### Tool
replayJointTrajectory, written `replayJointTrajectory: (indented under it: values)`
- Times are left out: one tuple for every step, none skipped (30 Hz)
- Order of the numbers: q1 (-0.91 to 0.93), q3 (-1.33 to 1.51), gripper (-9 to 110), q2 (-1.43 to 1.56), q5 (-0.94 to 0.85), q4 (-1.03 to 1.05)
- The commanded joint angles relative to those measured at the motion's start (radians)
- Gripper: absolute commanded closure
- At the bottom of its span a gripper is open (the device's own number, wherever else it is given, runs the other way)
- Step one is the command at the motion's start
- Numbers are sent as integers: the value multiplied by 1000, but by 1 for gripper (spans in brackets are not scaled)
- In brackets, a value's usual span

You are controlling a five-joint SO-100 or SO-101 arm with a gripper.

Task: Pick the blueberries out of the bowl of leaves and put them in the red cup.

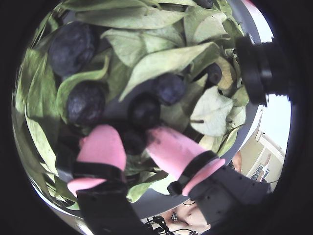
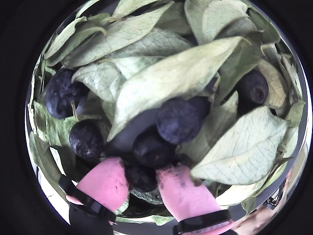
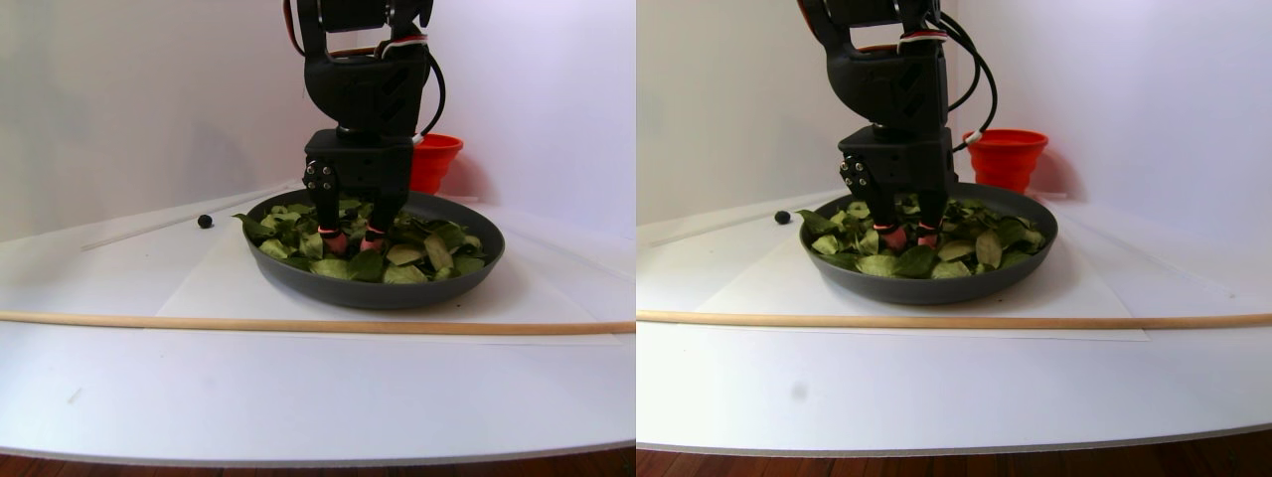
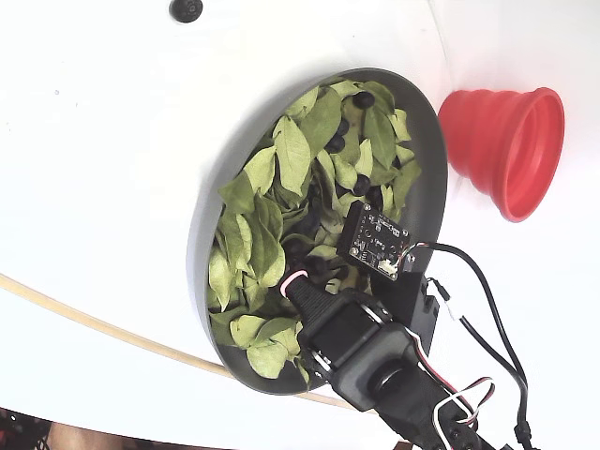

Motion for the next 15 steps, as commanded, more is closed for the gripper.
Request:
replayJointTrajectory:
  values:
    - [21,0,91,32,-14,-6]
    - [21,3,91,41,-14,-6]
    - [21,8,91,51,-17,-6]
    - [21,14,91,61,-20,-6]
    - [21,20,91,72,-23,-6]
    - [21,25,91,83,-25,-6]
    - [21,29,91,94,-26,-5]
    - [21,34,91,104,-26,-5]
    - [21,37,91,112,-29,-3]
    - [23,40,91,117,-34,-3]
    - [23,43,91,124,-34,-3]
    - [25,44,91,130,-35,-2]
    - [25,46,91,138,-35,0]
    - [25,48,92,146,-37,3]
    - [25,48,92,152,-35,8]
